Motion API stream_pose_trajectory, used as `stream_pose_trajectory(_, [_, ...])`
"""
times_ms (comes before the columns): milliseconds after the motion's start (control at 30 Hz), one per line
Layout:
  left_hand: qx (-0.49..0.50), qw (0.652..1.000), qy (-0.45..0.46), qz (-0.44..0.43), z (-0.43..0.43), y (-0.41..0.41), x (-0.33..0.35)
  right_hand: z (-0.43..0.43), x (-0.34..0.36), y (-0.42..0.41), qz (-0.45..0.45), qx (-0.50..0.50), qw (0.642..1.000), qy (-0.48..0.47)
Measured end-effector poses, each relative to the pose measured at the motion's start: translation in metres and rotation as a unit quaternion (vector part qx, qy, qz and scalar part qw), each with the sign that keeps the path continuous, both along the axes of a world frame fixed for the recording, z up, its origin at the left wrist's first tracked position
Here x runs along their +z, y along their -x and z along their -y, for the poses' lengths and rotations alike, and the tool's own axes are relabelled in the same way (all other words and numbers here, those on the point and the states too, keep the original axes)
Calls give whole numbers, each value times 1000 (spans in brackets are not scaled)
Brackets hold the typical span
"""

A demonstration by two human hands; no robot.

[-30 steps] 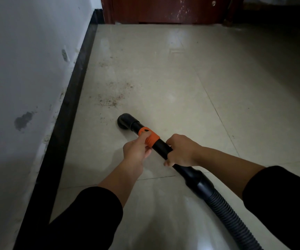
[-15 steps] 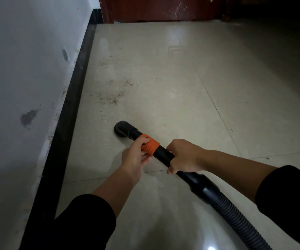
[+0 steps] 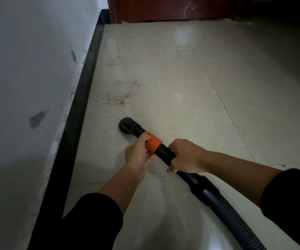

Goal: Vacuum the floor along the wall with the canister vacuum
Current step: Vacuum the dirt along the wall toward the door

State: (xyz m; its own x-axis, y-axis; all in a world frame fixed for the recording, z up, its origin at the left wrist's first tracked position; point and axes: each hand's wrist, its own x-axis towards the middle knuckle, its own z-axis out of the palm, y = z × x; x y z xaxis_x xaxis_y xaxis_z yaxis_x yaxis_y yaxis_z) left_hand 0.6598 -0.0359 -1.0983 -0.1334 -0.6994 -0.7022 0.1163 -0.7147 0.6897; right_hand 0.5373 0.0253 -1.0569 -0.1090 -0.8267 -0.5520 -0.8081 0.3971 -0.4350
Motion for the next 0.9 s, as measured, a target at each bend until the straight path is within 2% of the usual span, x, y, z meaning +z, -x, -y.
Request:
stream_pose_trajectory(433, [48, 998, 16, 33, 27, -5, -3, 29, -12, -11, 16, -10, 999, 32])
stream_pose_trajectory(900, [57, 993, 61, 82, 47, -16, -2, 54, -19, -24, 39, -3, 998, 48])
